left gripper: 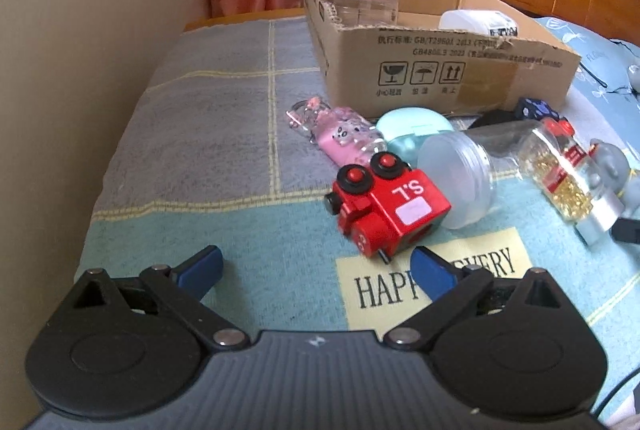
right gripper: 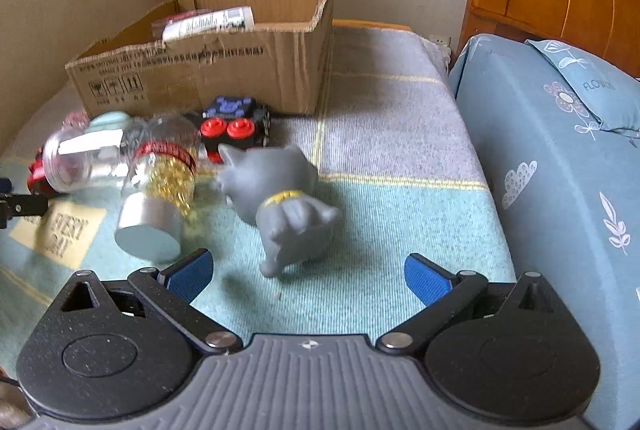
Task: Organize rigid objects
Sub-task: 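Move the left tool to the red toy train while the right tool moves to the grey cat figurine, then grasp the red S.L toy train with the left tool while the right tool grasps the grey cat figurine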
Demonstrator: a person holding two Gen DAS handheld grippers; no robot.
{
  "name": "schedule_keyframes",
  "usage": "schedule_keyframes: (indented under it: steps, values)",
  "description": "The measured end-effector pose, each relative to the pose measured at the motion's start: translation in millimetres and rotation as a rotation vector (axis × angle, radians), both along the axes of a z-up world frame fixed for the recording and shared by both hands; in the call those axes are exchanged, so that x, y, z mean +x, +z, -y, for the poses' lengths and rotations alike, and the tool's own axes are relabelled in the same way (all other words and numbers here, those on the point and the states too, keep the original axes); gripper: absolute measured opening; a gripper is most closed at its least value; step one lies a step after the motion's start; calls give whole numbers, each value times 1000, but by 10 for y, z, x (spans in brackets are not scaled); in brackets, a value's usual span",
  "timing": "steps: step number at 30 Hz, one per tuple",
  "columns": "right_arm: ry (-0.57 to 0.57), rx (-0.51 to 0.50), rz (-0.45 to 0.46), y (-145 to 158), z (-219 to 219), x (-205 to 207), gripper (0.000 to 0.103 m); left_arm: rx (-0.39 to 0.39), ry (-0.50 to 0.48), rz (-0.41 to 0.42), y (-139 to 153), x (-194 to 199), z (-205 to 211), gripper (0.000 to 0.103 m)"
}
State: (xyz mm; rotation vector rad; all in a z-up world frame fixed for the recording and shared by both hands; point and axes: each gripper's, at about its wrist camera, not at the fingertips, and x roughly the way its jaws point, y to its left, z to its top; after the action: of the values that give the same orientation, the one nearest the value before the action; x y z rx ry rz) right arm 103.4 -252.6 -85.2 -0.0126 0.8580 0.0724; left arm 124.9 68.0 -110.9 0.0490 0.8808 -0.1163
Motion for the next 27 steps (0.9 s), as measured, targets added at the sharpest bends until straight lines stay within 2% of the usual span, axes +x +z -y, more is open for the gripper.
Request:
schedule_keyframes:
  steps: [3,6,10,17,27]
  values:
    - [-1,-22,-4,-33,-13,2,103,-17,20,-3,3,34,-74,100]
    - [6,-39,-3,-43,-23,-2,103,24,53,7,5,38,-135,103]
    - [12,-40,3,-49,-17,-5,103,8,92,-8,14,43,-229,102]
    - [14,-37,28,-62,-19,-17,103,-12,-8,-6,29,6,21,102]
    - [10,-35,49,-74,-3,19,103,-12,16,10,2,133,101,102]
